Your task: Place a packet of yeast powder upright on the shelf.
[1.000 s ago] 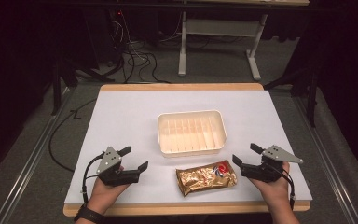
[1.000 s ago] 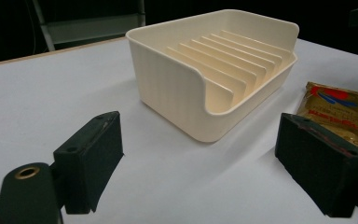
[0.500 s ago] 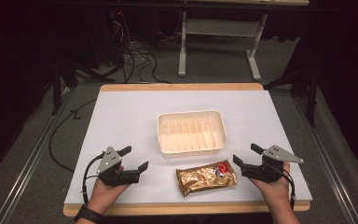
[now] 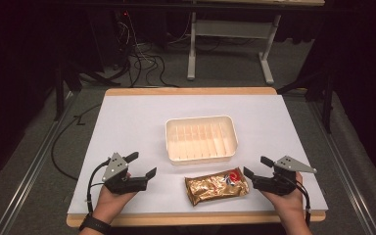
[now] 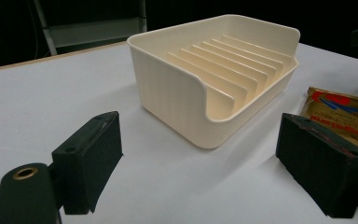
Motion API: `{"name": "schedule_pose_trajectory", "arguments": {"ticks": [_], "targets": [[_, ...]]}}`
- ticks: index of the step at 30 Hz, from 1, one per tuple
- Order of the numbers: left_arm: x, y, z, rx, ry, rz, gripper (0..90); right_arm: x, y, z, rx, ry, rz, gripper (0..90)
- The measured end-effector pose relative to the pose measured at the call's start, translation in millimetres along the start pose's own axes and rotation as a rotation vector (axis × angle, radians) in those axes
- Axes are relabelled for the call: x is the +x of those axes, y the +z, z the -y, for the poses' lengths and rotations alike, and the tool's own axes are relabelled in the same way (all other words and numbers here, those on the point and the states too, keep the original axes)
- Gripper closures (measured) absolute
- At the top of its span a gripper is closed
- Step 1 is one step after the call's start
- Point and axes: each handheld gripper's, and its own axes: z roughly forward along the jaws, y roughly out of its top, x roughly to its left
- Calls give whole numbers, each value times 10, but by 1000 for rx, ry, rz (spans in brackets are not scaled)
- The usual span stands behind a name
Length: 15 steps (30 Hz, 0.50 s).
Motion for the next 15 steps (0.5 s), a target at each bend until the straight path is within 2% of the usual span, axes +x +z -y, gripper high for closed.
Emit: {"name": "schedule_pose_trajectory", "arguments": {"ticks": [5,10,15], "targets": [[-14,54,-16,1,2,13,150,-3,-19,56,25,27,-8,191],[-42,119,-40,3,12,26,150,-15,32,148,92,70,-29,231],[-54,157,-49,5,16,34,150,-27,58,196,129,71,-33,275]]}}
